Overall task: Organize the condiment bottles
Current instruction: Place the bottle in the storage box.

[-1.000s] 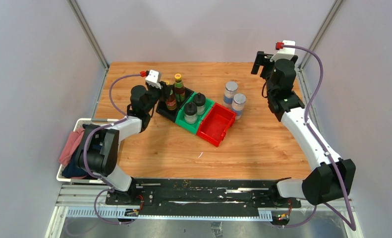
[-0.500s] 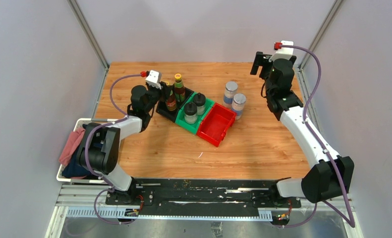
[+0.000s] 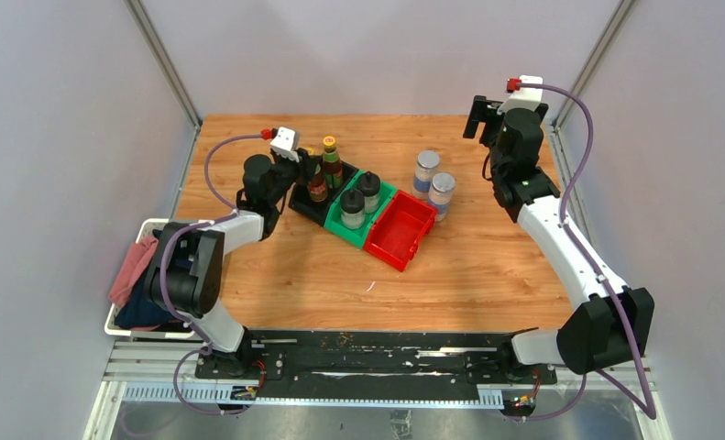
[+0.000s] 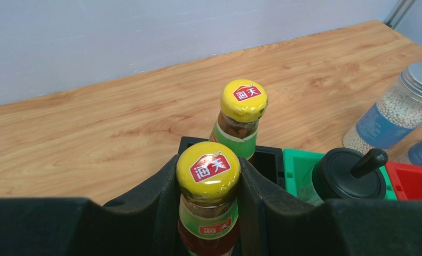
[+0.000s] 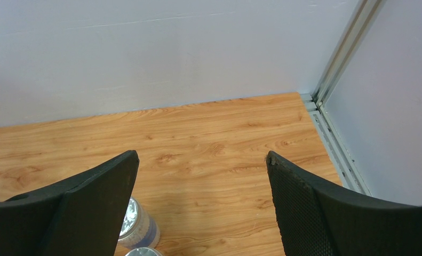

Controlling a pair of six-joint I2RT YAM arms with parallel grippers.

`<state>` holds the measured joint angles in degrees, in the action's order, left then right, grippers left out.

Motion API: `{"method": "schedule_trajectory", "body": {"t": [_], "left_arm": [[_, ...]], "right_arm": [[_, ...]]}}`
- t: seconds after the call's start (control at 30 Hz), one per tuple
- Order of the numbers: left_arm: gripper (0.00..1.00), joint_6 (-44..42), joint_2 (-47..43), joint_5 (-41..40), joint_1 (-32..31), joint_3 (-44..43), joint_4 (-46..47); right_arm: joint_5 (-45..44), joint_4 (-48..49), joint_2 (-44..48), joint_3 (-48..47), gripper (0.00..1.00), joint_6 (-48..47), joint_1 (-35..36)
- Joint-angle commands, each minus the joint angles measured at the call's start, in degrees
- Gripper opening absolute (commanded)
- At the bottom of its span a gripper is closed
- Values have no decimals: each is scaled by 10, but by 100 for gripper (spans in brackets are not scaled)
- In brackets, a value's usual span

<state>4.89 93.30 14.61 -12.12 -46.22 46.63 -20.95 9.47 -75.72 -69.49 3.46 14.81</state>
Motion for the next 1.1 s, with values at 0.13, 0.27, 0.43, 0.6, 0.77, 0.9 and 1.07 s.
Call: {"method": "schedule_trajectory", "body": {"t": [0.13,0.27,0.43,0.6,0.77,0.9,1.07], "left_arm": [[0,-7,-5,8,3,-29,67],[0,-13,-9,7,3,-27,59],[0,-18,-14,4,3,-26,47],[0,-30,-20,2,3,-25,28],[0,-37,-21,-1,3,-22,22],[0,-39,-18,-2,3,-20,21],[0,-34,-15,-4,3,-18,21]], "right_arm": [[-13,13,-1,-2,94,-8,0],[-12,14,-1,-1,94,-6,1],[-11,14,0,0,94,-5,0],[-11,14,2,0,94,-4,0],[-11,14,4,2,94,-4,0],[-12,14,6,4,94,-4,0],[-12,14,8,5,94,-3,0]]}}
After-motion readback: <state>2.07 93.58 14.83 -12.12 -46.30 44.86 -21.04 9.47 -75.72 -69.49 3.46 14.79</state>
